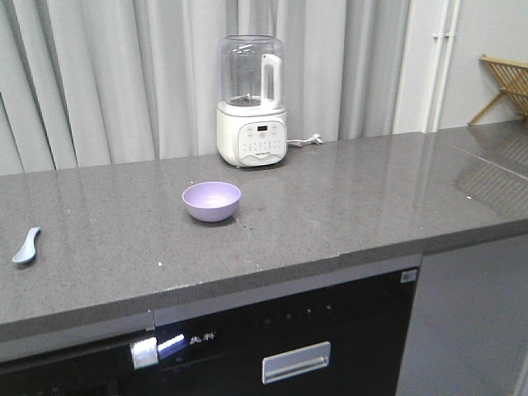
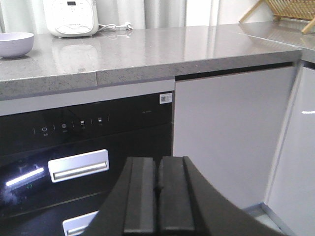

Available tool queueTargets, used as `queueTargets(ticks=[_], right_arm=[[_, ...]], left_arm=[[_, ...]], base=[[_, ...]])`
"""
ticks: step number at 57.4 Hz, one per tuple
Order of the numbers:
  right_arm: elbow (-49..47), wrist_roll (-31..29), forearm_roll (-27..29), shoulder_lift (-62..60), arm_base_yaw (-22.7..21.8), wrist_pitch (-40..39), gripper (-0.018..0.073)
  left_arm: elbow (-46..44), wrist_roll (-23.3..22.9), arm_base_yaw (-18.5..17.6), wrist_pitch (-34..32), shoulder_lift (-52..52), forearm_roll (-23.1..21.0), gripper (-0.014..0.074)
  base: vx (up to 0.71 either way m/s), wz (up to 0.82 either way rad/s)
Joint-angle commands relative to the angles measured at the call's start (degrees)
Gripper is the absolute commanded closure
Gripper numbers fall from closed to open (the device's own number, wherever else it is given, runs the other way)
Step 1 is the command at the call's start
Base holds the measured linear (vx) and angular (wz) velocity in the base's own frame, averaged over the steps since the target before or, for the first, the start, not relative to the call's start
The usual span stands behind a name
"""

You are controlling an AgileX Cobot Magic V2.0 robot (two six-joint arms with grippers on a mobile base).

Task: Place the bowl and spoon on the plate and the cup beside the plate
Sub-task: 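Drive the base toward the lavender bowl and pale blue spoon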

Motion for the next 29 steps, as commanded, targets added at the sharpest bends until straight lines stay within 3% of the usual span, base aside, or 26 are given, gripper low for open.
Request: queueTargets(ticks=[1,29], right_arm=[[1.03,-0.36,-0.34,-1.1,0.07,-4.95,0.0568],[1.03,-0.36,-0.34,-1.1,0.07,-4.95,0.0568]], left_arm=[[1.47,-0.49,-0.22,-4.48,-0.81,-0.19,0.0602],[1.47,-0.49,-0.22,-4.48,-0.81,-0.19,0.0602]], base=[[0.33,0.14],[0.36,0.29]])
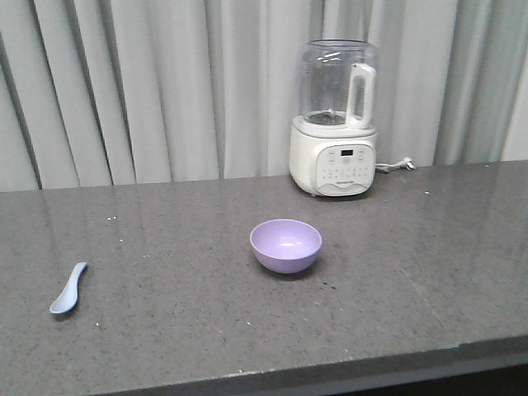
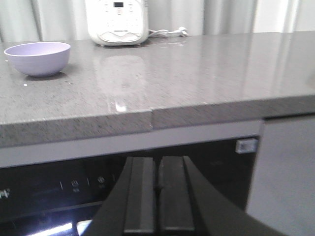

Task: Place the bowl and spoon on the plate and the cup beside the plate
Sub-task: 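Drive the base toward the lavender bowl and pale blue spoon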

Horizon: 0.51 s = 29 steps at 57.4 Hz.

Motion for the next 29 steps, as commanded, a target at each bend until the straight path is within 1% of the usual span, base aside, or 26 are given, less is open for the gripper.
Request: queueTargets(ticks=[1,16,29], right_arm=[[1.03,-0.36,-0.34,-1.1,0.07,-4.95,0.0568],[1.03,-0.36,-0.34,-1.1,0.07,-4.95,0.0568],[1.03,-0.36,-0.34,-1.1,0.07,-4.95,0.0568]], left_arm=[[1.47,-0.49,-0.22,-4.48,-0.81,-0.19,0.0602],[1.47,-0.49,-0.22,-4.48,-0.81,-0.19,0.0602],[1.47,-0.49,-0.22,-4.48,-0.81,-0.19,0.0602]], base=[[0.34,0.32],[0.33,0.3],[0.28,0.21]])
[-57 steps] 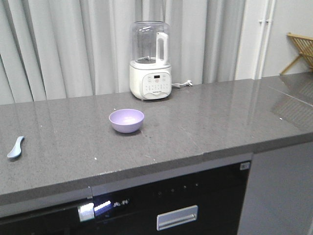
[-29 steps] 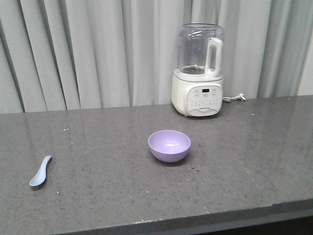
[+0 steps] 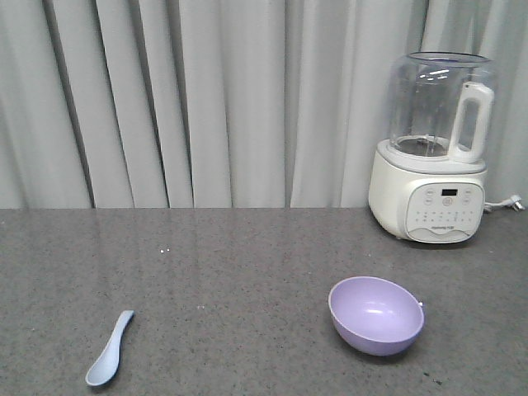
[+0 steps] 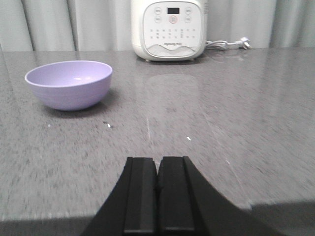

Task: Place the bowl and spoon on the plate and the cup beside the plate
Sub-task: 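Drive the base toward the lavender bowl and pale blue spoon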

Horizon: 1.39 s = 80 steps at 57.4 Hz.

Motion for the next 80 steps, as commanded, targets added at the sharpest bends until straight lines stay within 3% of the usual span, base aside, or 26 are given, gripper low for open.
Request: queueTargets(ticks=[1,61,72,80], right_arm=[[1.03,-0.36,-0.34,-1.1,0.07,-4.95,0.0568],[1.03,-0.36,-0.34,-1.1,0.07,-4.95,0.0568],[1.03,-0.36,-0.51,-1.1,0.07,-5.33,0.0568],[1.03,-0.36,-0.51,-1.1,0.07,-5.45,0.0568]], left_arm=[[1.47,-0.49,-0.22,-4.48,-0.81,-0.19,0.0602],[1.47,-0.28,-0.22,-4.53,-0.81,-0.13,0.0602],[1.47,7.62,-0.22,-4.92,-0.81,10.13,0.0602],[1.47,7.46,-0.22,-4.92,-0.81,10.74,0.0602]], base=[[0.26,0.17],[0.11,0.06],[0.0,0.0],[0.0,0.0]])
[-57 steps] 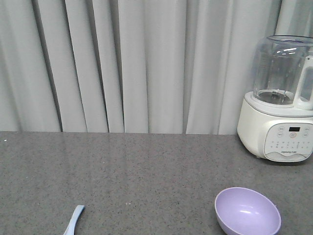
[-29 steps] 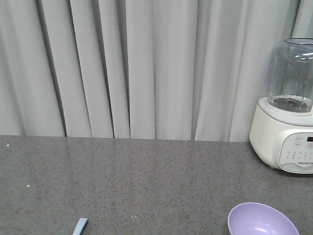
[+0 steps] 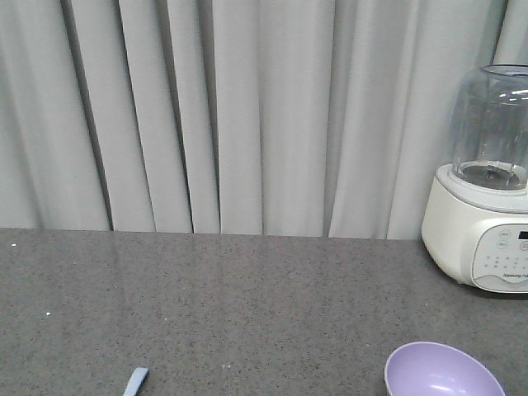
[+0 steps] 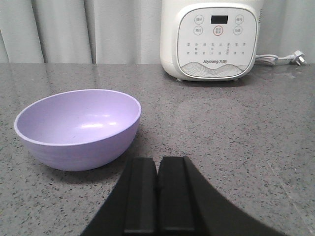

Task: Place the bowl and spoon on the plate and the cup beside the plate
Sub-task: 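Drive the base toward the lavender bowl and pale blue spoon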

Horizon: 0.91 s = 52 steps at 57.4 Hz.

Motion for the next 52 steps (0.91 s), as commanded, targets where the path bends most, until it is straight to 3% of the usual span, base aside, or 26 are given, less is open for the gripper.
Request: queueTargets(ticks=[1,6,12,22,26,30,34,38,45,52], right_arm=[[1.03,-0.36,-0.51,-1.1,0.07,-5.37,0.0568],[1.03,-0.36,-0.51,-1.1,0.07,-7.62,0.0568],[1.03,-0.36,-0.47,-1.1,0.07,-13.49,0.0568],[0.1,0.16,-0.08,-1.1,0.07,-25.32,0.0568],[-4.27,1.32,-0.27,-0.9,0.07,-21.96,0.0568],[-11.31,1.27,-0.83,0.54,0.07,-14.01,0.0568],[-18.51,1.1,-0.76,2.87,0.07,-5.57,0.0568],[-25.96,-0.84,-2.44,7.34,0.07,2.51,0.0568],[-32.58,-0.82,-4.39,14.13,0.07,8.25,0.0568],[-33.14,-0.58,-4.41,18.17,0.07,7.94,0.0563]], left_arm=[[1.47,0.29,-0.22,-4.87,-0.81,0.92,0.0602],[1.47,0.29,-0.22,-5.76,-0.81,1.13,0.0602],[1.47,-0.57,-0.22,-10.69,-0.81,-1.69,0.0602],[1.36,-5.98,-0.22,-31.97,-0.81,-9.32,0.0602],[0.22,-6.24,-0.22,-41.18,-0.81,-9.9,0.0602],[-3.48,-6.52,-0.22,-43.95,-0.81,-10.05,0.0602],[-10.96,-9.9,-0.22,-39.26,-0.11,-10.05,0.0602],[-21.26,-13.02,-0.22,-27.36,2.96,-10.05,0.0602],[-34.42,-8.61,-0.22,-4.96,10.73,-7.66,0.0602],[-39.02,-6.54,-0.22,4.16,15.44,-7.05,0.0602]], base=[[0.0,0.0],[0.0,0.0],[0.0,0.0],[0.0,0.0],[0.0,0.0],[0.0,0.0],[0.0,0.0],[0.0,0.0],[0.0,0.0],[0.0,0.0]])
